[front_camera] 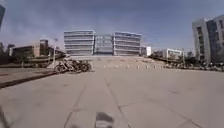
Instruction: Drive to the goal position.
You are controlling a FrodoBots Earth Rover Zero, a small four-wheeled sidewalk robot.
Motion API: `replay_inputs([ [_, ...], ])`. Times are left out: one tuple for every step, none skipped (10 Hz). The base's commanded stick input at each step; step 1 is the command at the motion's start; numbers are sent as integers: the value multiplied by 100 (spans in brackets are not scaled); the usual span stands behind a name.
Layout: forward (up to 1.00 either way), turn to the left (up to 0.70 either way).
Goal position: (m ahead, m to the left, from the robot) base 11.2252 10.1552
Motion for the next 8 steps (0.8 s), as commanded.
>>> replay_inputs([
  [100, 0],
  [100, 0],
  [100, 0],
  [100, 0],
  [100, 0],
  [100, 0],
  [100, 0],
  [100, 0],
])
